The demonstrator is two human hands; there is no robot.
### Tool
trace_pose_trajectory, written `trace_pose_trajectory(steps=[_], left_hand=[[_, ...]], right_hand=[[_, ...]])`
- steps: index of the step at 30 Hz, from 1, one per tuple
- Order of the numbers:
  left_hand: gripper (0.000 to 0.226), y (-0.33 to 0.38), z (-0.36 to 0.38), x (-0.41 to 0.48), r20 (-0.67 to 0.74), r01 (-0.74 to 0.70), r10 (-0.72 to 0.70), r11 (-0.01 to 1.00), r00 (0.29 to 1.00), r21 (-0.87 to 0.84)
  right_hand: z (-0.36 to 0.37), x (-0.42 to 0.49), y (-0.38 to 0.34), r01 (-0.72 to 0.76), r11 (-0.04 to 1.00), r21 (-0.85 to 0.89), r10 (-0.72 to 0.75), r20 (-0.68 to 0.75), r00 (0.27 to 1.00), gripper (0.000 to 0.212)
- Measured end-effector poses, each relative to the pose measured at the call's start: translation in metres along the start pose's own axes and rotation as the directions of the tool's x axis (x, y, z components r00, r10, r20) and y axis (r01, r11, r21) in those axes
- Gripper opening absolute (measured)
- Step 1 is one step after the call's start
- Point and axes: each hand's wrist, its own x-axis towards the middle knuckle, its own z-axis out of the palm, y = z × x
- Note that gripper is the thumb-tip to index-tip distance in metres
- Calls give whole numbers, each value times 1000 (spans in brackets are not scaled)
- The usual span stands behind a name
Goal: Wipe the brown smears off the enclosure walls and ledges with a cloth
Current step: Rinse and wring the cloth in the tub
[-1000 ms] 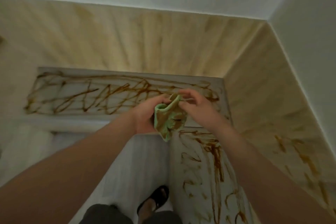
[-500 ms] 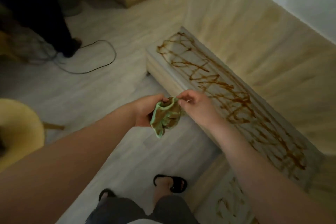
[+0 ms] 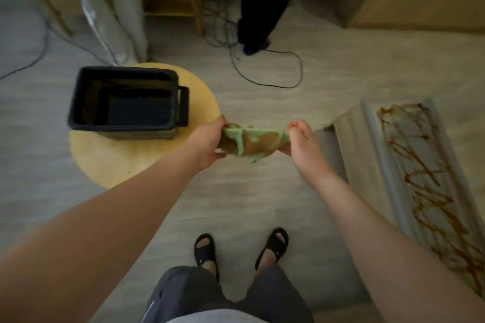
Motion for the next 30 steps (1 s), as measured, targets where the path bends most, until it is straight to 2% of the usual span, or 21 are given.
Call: trace_pose_trajectory(steps=[1,3,7,8,11,12,14,17,21,23,26,28,30], left_hand=[[20,8,-25,4,-30,-4,2,999,1000,-43],[26,25,-67,7,-88,-26,16,992,996,-122],[70,53,-136,18,-163,-177,138,950,977,-255],[71,60,-150,22,-146,-214,187,957,971,-195],[45,84,-183,33,-132,-243,257,964,957,109],[41,90,-197,42,-154,-256,294,939,943,229],[32,101,-216,55,-231,-253,348,899,909,358],[16,121,-243,74,-336,-82,395,743,855,664],[27,138,-280,102,-416,56,394,667,820,743],[24,143,-293,115,-431,19,411,706,803,708],[21,146,-300,126,-473,-59,336,859,814,508],[22,146,-307,138,-516,-46,302,892,801,450],[25,142,-314,153,-530,6,267,889,805,457]], right_hand=[[23,8,-8,2,1000,21,-2,19,1000,8],[59,24,-24,17,1000,8,-18,43,999,11],[118,60,-57,50,994,-93,-36,153,988,9],[131,70,-64,51,993,-110,-30,190,981,10],[169,104,-83,58,990,-127,-22,269,963,12],[183,118,-88,53,990,-132,-12,293,956,13],[203,140,-93,28,989,-145,24,342,940,16],[234,176,-99,-1,972,-233,109,452,885,30],[271,201,-99,187,855,-483,136,559,818,45],[290,213,-96,265,802,-535,134,593,794,39],[314,227,-87,319,766,-559,120,611,783,36],[333,235,-82,317,757,-571,137,613,778,40],[347,240,-75,305,753,-583,172,623,763,34]])
